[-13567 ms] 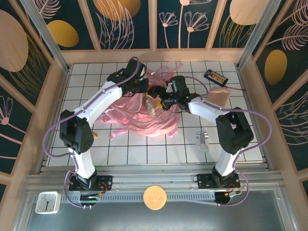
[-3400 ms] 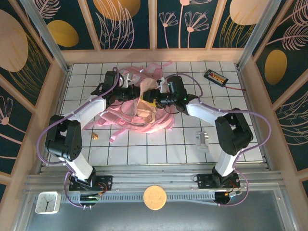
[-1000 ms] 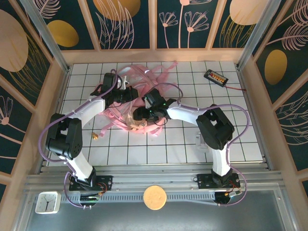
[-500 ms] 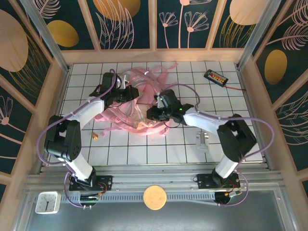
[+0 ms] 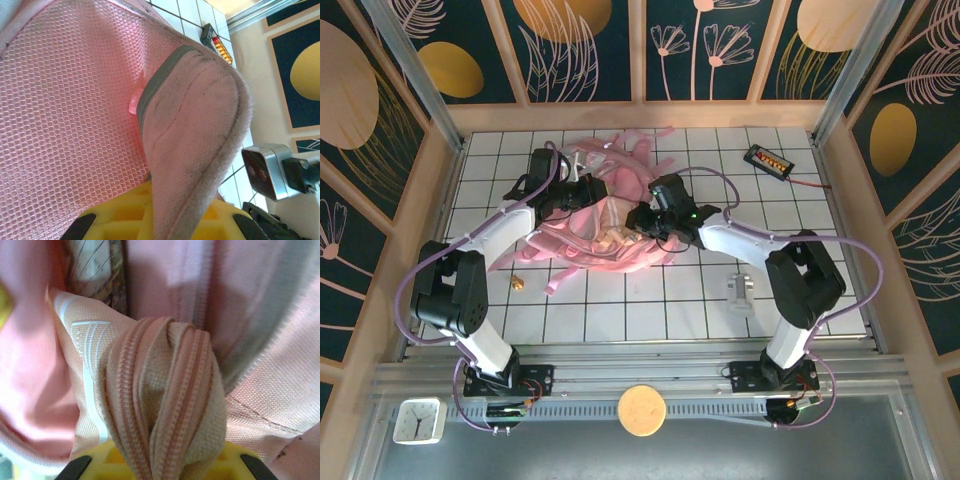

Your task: Pack the student bag

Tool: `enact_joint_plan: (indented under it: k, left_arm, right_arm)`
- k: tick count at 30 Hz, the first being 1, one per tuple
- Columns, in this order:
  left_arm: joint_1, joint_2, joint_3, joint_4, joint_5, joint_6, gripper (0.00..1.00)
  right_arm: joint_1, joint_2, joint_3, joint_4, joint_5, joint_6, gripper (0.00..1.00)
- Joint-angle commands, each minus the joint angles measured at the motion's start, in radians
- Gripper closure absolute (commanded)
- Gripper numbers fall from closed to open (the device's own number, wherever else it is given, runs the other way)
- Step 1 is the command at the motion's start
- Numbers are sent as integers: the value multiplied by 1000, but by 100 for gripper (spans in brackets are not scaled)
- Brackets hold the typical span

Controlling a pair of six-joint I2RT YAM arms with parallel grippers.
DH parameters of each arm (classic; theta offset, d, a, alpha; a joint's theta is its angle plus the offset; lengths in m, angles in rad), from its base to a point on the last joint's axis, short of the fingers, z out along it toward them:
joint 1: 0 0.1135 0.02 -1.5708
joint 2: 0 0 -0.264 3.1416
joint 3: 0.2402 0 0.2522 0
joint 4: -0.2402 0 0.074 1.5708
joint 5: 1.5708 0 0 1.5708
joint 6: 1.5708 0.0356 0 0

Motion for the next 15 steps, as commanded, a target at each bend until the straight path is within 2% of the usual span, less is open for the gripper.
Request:
enact_joint_plan:
  k: [1, 3, 4, 5, 6, 9, 12, 13, 14, 15]
  left_arm:
    - [-52, -46, 24, -39, 146, -9, 100]
    - [-54, -45, 26, -47, 150, -6, 100]
    - [-55, -41, 30, -52, 156, -5, 100]
    - [-58, -37, 31, -51, 160, -8, 100]
    - [-66, -33, 34, -47, 164, -9, 100]
    - [-97, -9, 53, -29, 172, -22, 100]
    - [-106, 20, 66, -35, 140, -28, 100]
    - [-104, 32, 68, -62, 108, -16, 100]
    - [-103, 44, 74, -100, 75, 5, 100]
    - [-103, 44, 77, -128, 53, 22, 100]
  right_arm:
    - [-53, 41, 28, 337, 145, 200, 86]
    - [-53, 63, 46, 370, 141, 238, 85]
    - [-54, 81, 75, 354, 129, 244, 79]
    - [-54, 109, 117, 326, 120, 233, 69]
    - [-54, 136, 155, 300, 106, 221, 64]
    - [-52, 245, 279, 228, 40, 173, 62]
    - [-50, 319, 347, 174, -9, 135, 54]
    - [-53, 320, 347, 158, -24, 126, 46]
    - [-53, 308, 338, 135, -24, 110, 31]
    - [-53, 289, 328, 102, -13, 91, 6]
